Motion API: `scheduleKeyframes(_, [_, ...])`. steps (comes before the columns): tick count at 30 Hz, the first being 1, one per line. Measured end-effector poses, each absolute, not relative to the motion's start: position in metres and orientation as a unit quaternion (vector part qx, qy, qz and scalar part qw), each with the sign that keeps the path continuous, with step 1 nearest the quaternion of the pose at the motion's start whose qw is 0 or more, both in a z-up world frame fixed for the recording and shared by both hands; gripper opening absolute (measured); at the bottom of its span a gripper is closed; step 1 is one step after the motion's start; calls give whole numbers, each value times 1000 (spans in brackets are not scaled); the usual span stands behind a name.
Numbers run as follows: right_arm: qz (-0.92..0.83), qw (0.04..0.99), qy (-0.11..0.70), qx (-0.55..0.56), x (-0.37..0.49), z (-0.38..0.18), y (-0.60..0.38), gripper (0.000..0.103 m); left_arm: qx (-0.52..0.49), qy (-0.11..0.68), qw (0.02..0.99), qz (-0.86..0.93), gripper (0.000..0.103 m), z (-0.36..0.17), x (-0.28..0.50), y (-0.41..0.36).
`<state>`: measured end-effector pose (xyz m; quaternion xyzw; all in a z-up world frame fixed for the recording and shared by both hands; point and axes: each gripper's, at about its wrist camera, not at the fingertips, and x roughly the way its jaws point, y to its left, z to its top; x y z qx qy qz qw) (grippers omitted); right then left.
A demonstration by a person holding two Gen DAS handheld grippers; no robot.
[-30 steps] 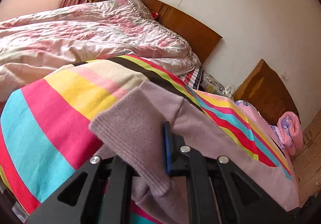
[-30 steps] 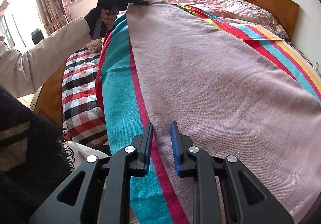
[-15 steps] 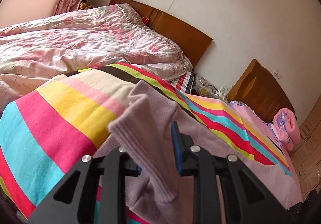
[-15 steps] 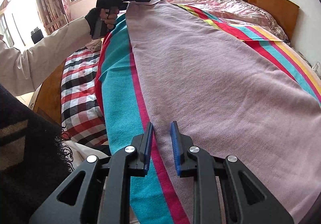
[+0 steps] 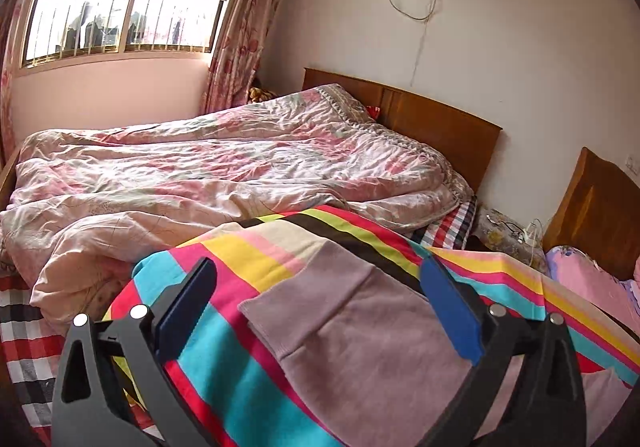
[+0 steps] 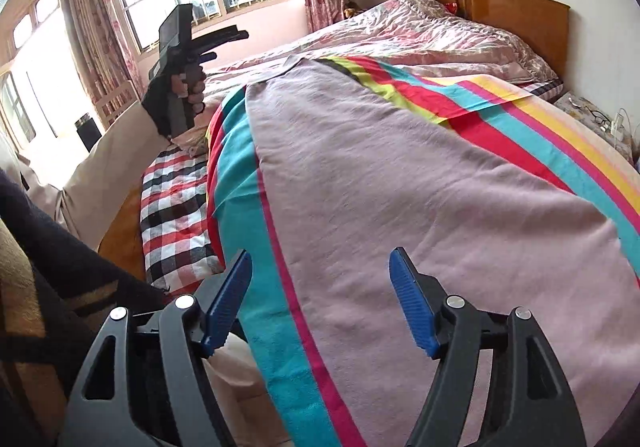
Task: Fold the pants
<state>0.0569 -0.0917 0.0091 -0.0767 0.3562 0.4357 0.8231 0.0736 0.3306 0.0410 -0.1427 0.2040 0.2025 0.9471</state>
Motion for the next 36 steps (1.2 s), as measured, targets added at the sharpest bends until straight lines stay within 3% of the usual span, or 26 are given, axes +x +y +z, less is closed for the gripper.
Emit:
scheduleKeyframes(2, [375,849,362,-84,88,8,-105,84,-92,257,954,121,101,41,100,272])
scheduleKeyframes(9, [235,857,445,-112,171,-46,-126,83,48,403,907,-109,101,-32,180,75])
scheduleKeyframes(12, [213,849,476,-91,179,-63,-152,87,115,440,887,-86,101,-65,209,38])
scheduleKeyframes(17, [203,850,478,-87,151,-59,-193,86,55,458,885,-61,102,-79,230,61])
scheduleKeyframes(21, [187,882,431,-43,111,-33,-230,86,91,422,902,-3,100,-67,222,51])
scheduleKeyframes(26, [118,900,419,12,75,-22,-306,86,94,356,926,-86,101,-18,180,-32])
scheduleKeyframes(31, [86,875,477,-10,58,-50,-346,86,163,388,884,-205,101,-45,180,-148])
scheduleKeyframes(36, [130,871,473,-31,20,-61,-362,84,116,447,866,-192,102,-82,204,-149])
